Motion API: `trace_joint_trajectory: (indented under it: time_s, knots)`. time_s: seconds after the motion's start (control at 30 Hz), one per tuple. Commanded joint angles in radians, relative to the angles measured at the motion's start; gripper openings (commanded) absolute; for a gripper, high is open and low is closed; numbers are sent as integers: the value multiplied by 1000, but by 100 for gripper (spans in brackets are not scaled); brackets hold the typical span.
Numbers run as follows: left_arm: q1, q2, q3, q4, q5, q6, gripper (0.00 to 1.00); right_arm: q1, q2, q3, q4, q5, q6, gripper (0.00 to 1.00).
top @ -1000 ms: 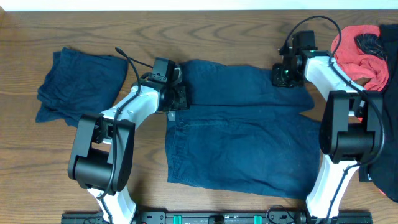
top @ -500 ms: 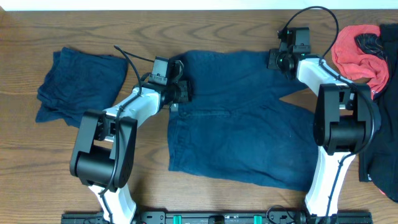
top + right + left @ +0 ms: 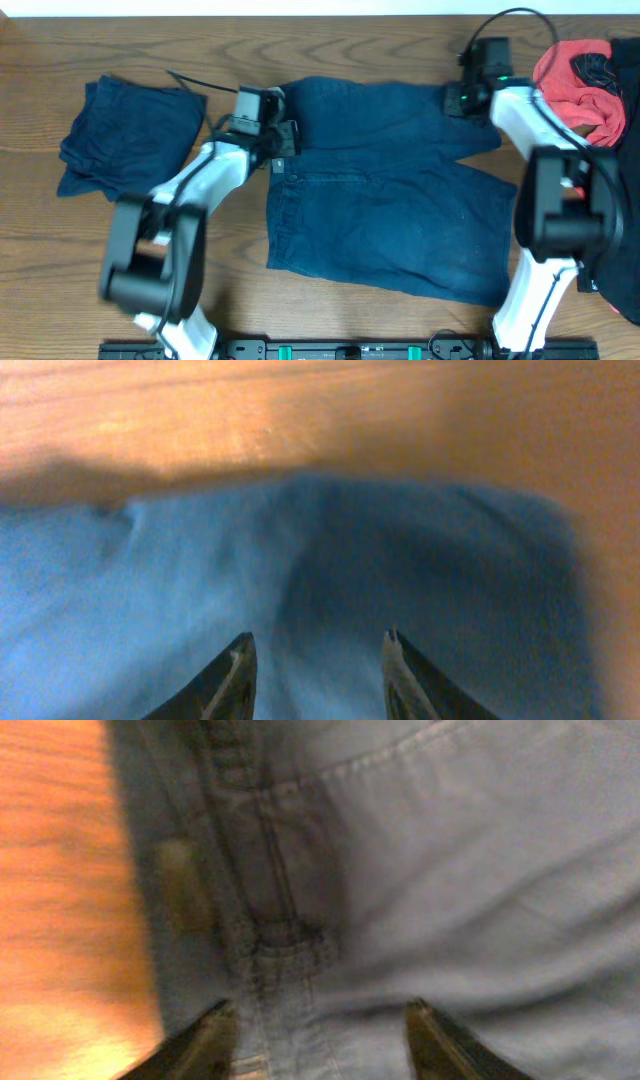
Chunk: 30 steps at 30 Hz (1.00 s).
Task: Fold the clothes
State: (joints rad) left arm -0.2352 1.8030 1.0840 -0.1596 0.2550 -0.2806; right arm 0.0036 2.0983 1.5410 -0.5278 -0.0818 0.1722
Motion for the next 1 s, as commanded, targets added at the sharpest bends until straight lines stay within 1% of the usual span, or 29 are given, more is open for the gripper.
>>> trace_joint_trajectory:
  time_s: [0.0,0.03,0.07,0.17,0.23,0.3,0.4,0.43,0.53,0.77,0.83,0.97]
  knots:
    - [28,-168,13,-112,-14,18,65,-30,-220,10,-114,18,-5,41]
    - [34,-207,13,-187,-13,18,66,-32,-264,10,-187,19,-5,41]
    - [39,-237,13,-253,-13,18,71,-32,-299,10,-248,22,-4,42]
    - [52,-311,13,-473,-13,12,76,-32,-383,10,-427,24,27,46]
    - [51,-342,13,-612,-13,-60,79,-32,-422,9,-543,30,82,52]
    - [51,-354,13,-740,-13,-158,79,-31,-442,9,-639,29,130,54]
    - [50,-354,-3,-918,-9,-311,80,-25,-458,3,-765,29,177,54]
    - [47,-354,-18,-943,0,-325,80,-23,-463,-4,-790,29,188,54]
    - [36,-357,-85,-940,63,-360,80,-17,-494,-44,-830,18,203,54]
    - [-1,-439,-346,-701,214,-492,79,-16,-636,-221,-763,-25,229,56]
    - [-8,-467,-399,-646,236,-520,78,-16,-660,-259,-746,-31,229,55]
    - [-13,-523,-479,-572,231,-603,77,-16,-677,-309,-736,-31,228,55]
